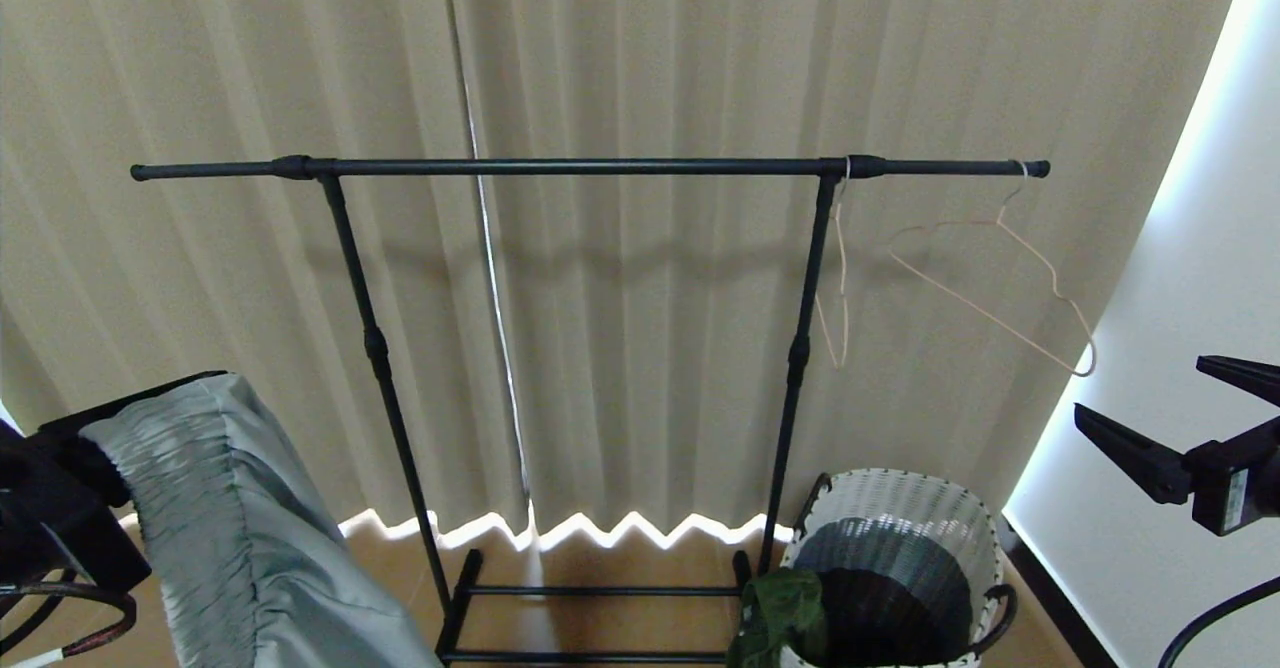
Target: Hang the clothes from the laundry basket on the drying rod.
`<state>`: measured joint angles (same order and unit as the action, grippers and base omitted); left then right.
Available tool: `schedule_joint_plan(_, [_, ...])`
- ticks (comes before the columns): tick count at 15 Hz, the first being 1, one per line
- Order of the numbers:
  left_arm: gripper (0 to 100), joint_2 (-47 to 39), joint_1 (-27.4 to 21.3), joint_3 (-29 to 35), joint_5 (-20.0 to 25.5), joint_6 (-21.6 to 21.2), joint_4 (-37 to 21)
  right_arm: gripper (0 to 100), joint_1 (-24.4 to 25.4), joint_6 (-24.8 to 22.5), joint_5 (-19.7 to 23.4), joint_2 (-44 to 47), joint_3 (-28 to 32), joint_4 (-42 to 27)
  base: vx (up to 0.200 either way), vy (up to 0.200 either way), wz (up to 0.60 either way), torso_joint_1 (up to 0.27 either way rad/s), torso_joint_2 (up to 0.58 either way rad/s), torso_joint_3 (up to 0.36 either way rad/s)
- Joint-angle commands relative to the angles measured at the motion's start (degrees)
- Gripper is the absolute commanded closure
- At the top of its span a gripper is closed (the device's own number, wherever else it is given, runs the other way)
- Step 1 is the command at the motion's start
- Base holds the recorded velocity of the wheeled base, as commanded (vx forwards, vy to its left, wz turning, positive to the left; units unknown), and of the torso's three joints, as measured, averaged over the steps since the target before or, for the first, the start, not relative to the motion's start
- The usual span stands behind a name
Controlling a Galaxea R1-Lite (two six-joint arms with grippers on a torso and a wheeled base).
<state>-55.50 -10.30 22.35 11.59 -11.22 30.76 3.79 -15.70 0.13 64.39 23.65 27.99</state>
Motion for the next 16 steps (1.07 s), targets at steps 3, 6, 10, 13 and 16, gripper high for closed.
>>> schedule_joint_plan(3, [100,-0.2,0.0,-0.1,0.0,0.1,-0.1,0,0.0,0.0,0.0,-0.1,0.1,0.0,0.000,-0.200,0.00,0.006,0.00,0.001])
schedule_joint_plan(6, [100,-0.2,0.1,-0.5,0.0,0.0,-0.1,0,0.0,0.0,0.0,-0.1,0.1,0.0,0.000,-0.200,0.00,0.004,0.00,0.002])
schedule_joint_plan(10, [100,-0.6,0.1,-0.5,0.0,0.1,0.0,0,-0.1,0.0,-0.1,-0.1,0.3,0.0,0.000,0.000,0.00,0.000,0.00,0.000])
schedule_joint_plan(13, [100,-0.4,0.1,-0.7,0.0,0.1,0.0,0,-0.1,0.0,-0.1,-0.1,0.5,0.0,0.000,0.000,0.00,0.000,0.00,0.000])
schedule_joint_plan(16, [100,-0.7,0.1,-0.3,0.0,0.3,-0.1,0,-0.4,0.0,-1.2,-0.1,0.5,0.0,0.000,0.000,0.00,0.000,0.00,0.000])
